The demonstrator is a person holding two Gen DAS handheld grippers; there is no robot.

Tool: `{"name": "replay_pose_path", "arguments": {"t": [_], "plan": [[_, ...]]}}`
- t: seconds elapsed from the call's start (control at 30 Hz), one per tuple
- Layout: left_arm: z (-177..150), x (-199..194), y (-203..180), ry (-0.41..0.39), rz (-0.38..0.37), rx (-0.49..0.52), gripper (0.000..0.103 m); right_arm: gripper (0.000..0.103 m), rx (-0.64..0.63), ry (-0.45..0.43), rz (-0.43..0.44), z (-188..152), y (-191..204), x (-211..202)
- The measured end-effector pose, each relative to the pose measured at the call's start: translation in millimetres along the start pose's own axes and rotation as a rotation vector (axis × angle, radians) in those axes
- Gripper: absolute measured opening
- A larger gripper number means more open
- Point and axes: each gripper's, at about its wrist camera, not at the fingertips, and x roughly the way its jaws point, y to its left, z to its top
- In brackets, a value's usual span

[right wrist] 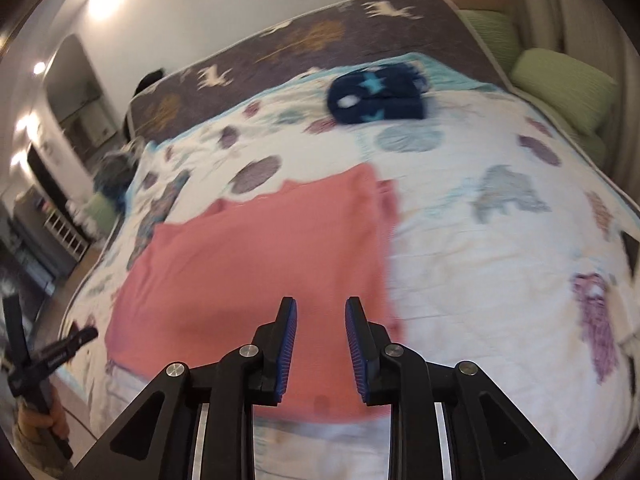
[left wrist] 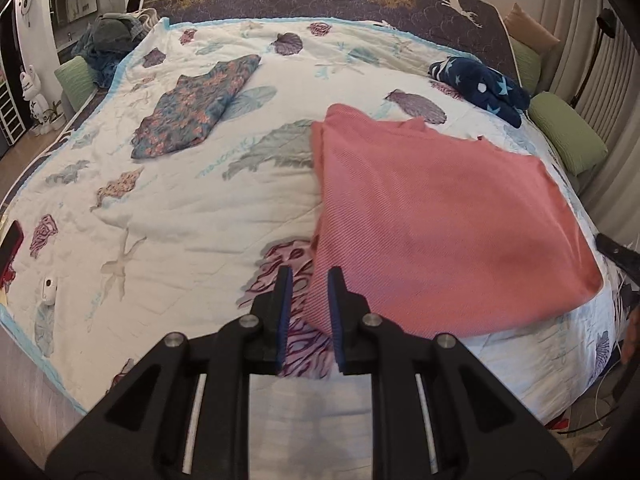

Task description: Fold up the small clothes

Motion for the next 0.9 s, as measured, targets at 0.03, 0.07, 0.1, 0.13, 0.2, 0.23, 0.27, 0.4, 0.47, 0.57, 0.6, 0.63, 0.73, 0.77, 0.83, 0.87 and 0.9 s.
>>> {"name": "replay_pose_path", "arguments": {"t": [0.03, 0.07, 0.1, 0.13, 0.2, 0.23, 0.27, 0.4, 0.47, 0.57, 0.6, 0.63, 0.73, 0.77, 0.83, 0.87, 0.9], "plan": [[1, 1, -5, -0.001, -0.005, 0.002, 0.019, 0.025, -0.006, 0.010, 0.012, 0, 5, 6], [3, 2, -9, -0.003, -0.011, 0.006, 0.019, 0.025, -0.010, 0.021, 0.026, -3, 9, 11], [5, 2, -13, -0.007, -0.016, 0.011, 0.019, 0.025, -0.013, 0.031, 0.037, -3, 12, 16], [6, 3, -16, -0.011, -0.022, 0.016, 0.019, 0.025, -0.016, 0.040, 0.047, -3, 15, 21], [9, 8, -22, -0.016, -0.052, 0.026, 0.025, 0.026, -0.018, 0.058, 0.053, -2, 20, 32], [9, 15, -23, -0.010, -0.075, 0.039, 0.029, 0.026, -0.016, 0.074, 0.051, -3, 19, 38], [8, 22, -23, 0.002, -0.066, 0.049, 0.034, 0.026, -0.007, 0.099, 0.032, -5, 16, 46], [-6, 53, -1, 0.076, 0.016, 0.002, 0.044, 0.020, 0.021, 0.148, -0.017, -14, -6, 60], [-3, 47, 9, 0.076, -0.027, -0.047, 0.044, 0.020, 0.028, 0.141, -0.008, -13, -14, 52], [15, 27, 6, -0.016, -0.028, -0.038, 0.042, 0.023, -0.020, 0.101, -0.044, -3, -11, 43], [24, 20, 2, -0.055, -0.046, -0.022, 0.042, 0.023, -0.038, 0.086, -0.056, 3, -8, 43], [33, 15, -4, -0.090, -0.070, -0.006, 0.042, 0.023, -0.052, 0.071, -0.055, 12, -4, 44], [62, 17, -27, -0.133, -0.127, 0.034, 0.042, 0.023, -0.068, 0.028, -0.013, 44, 6, 57], [72, 23, -37, -0.139, -0.157, 0.056, 0.042, 0.023, -0.075, 0.018, -0.008, 50, 9, 60], [87, 40, -54, -0.121, -0.231, 0.089, 0.042, 0.023, -0.083, 0.005, -0.007, 68, 13, 75], [94, 53, -63, -0.093, -0.264, 0.101, 0.042, 0.023, -0.078, 0.012, -0.001, 75, 12, 84], [100, 66, -70, -0.064, -0.278, 0.111, 0.042, 0.023, -0.067, 0.023, 0.010, 82, 10, 92]]}}
